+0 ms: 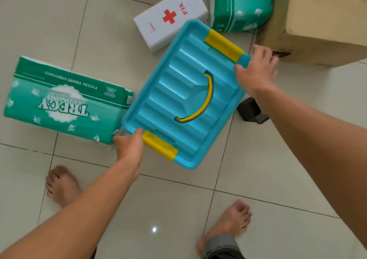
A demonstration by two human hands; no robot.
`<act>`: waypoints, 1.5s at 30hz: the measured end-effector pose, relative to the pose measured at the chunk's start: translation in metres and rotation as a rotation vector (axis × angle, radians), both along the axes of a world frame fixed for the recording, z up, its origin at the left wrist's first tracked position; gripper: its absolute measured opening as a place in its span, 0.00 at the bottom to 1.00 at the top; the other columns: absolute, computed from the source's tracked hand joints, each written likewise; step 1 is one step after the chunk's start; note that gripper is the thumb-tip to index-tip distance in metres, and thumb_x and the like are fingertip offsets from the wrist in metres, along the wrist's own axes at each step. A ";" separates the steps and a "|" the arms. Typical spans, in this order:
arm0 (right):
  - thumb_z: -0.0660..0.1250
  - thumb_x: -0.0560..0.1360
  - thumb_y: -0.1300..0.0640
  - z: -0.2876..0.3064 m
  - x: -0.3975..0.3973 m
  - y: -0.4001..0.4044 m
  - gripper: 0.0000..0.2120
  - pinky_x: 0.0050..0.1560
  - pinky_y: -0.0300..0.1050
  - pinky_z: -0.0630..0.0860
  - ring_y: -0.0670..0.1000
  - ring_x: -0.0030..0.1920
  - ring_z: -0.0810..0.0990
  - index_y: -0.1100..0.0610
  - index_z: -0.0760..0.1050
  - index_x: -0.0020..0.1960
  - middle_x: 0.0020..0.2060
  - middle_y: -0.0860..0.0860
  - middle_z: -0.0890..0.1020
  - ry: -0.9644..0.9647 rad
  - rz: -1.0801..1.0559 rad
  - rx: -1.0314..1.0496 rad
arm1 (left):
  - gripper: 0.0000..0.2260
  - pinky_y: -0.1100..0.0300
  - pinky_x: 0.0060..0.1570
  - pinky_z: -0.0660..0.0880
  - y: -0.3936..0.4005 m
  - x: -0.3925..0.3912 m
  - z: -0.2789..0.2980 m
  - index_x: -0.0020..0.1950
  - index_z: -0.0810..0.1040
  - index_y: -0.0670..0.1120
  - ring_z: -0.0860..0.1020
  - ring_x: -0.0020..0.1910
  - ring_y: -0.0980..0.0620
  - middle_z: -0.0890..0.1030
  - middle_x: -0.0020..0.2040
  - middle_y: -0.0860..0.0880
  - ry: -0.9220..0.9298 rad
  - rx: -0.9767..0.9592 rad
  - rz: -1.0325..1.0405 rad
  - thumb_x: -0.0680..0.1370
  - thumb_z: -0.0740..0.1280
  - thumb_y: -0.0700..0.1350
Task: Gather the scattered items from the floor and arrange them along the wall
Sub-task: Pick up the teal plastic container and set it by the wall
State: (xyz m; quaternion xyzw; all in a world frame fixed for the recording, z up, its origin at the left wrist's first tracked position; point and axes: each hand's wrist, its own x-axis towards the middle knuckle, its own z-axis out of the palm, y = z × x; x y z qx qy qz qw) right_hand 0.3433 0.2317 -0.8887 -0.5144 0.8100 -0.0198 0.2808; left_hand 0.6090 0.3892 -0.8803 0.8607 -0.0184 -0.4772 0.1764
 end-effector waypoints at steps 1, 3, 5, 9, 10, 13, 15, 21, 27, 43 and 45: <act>0.63 0.78 0.50 -0.002 0.000 -0.003 0.29 0.72 0.57 0.59 0.58 0.74 0.60 0.54 0.60 0.77 0.74 0.54 0.65 -0.017 0.001 0.023 | 0.12 0.46 0.58 0.74 0.003 -0.002 -0.003 0.62 0.73 0.47 0.78 0.56 0.45 0.78 0.61 0.43 0.148 0.000 0.086 0.80 0.65 0.49; 0.62 0.80 0.51 -0.003 -0.004 -0.005 0.27 0.72 0.57 0.60 0.58 0.73 0.61 0.54 0.62 0.77 0.71 0.55 0.68 -0.117 -0.013 0.066 | 0.02 0.43 0.58 0.76 0.006 -0.007 -0.002 0.52 0.75 0.51 0.80 0.55 0.46 0.81 0.54 0.47 0.312 -0.031 0.174 0.82 0.64 0.49; 0.62 0.81 0.52 0.005 -0.009 -0.003 0.27 0.74 0.56 0.61 0.57 0.74 0.60 0.54 0.61 0.78 0.72 0.55 0.68 -0.187 -0.015 0.067 | 0.01 0.47 0.53 0.78 0.009 -0.007 0.002 0.51 0.76 0.51 0.81 0.53 0.47 0.81 0.51 0.48 0.263 -0.073 0.174 0.81 0.65 0.47; 0.60 0.82 0.53 0.035 -0.018 0.009 0.24 0.74 0.58 0.63 0.57 0.72 0.63 0.53 0.64 0.77 0.68 0.55 0.68 -0.184 0.026 0.070 | 0.09 0.54 0.45 0.78 0.006 0.010 0.024 0.61 0.78 0.48 0.81 0.53 0.46 0.83 0.53 0.47 0.173 -0.155 0.189 0.81 0.64 0.43; 0.60 0.81 0.52 0.043 -0.020 0.012 0.22 0.72 0.59 0.66 0.57 0.69 0.66 0.52 0.68 0.74 0.66 0.55 0.70 -0.193 0.019 0.060 | 0.10 0.52 0.47 0.79 0.004 0.016 0.031 0.61 0.78 0.48 0.81 0.54 0.46 0.83 0.54 0.47 0.156 -0.177 0.168 0.81 0.64 0.43; 0.60 0.79 0.50 0.069 -0.023 0.021 0.17 0.62 0.60 0.75 0.55 0.60 0.75 0.48 0.76 0.66 0.59 0.54 0.75 -0.266 -0.013 0.036 | 0.09 0.50 0.52 0.80 -0.004 0.033 0.056 0.60 0.80 0.46 0.82 0.51 0.47 0.84 0.51 0.48 0.102 -0.258 0.117 0.80 0.66 0.43; 0.62 0.81 0.54 0.091 -0.019 0.029 0.15 0.54 0.49 0.75 0.52 0.57 0.77 0.52 0.76 0.66 0.58 0.52 0.76 -0.333 -0.044 0.008 | 0.07 0.52 0.51 0.79 -0.012 0.044 0.073 0.56 0.81 0.46 0.82 0.47 0.49 0.83 0.47 0.49 0.067 -0.309 0.100 0.80 0.66 0.43; 0.65 0.82 0.54 0.149 0.016 0.040 0.10 0.49 0.42 0.73 0.45 0.51 0.77 0.53 0.73 0.62 0.53 0.47 0.78 -0.499 -0.162 -0.115 | 0.03 0.51 0.49 0.80 -0.039 0.093 0.130 0.43 0.80 0.48 0.81 0.40 0.51 0.82 0.41 0.50 0.058 -0.467 0.218 0.77 0.69 0.44; 0.64 0.82 0.50 0.203 0.091 0.020 0.12 0.44 0.38 0.72 0.41 0.46 0.76 0.54 0.73 0.62 0.50 0.46 0.77 -0.540 -0.124 -0.216 | 0.02 0.61 0.32 0.79 -0.059 0.168 0.190 0.46 0.81 0.45 0.80 0.32 0.57 0.81 0.33 0.52 0.109 -0.642 0.349 0.77 0.69 0.40; 0.63 0.83 0.50 0.278 0.387 -0.080 0.09 0.44 0.39 0.74 0.43 0.46 0.78 0.53 0.72 0.61 0.51 0.49 0.79 -0.652 0.065 -0.220 | 0.12 0.51 0.49 0.80 -0.095 0.455 0.292 0.61 0.82 0.44 0.82 0.51 0.50 0.85 0.49 0.49 0.032 -0.746 0.395 0.80 0.65 0.42; 0.62 0.84 0.51 0.283 0.424 -0.094 0.09 0.40 0.34 0.73 0.38 0.43 0.78 0.53 0.72 0.61 0.49 0.49 0.79 -0.658 0.097 -0.212 | 0.12 0.51 0.49 0.80 -0.100 0.486 0.299 0.61 0.82 0.44 0.81 0.50 0.50 0.85 0.49 0.49 0.020 -0.754 0.413 0.80 0.65 0.42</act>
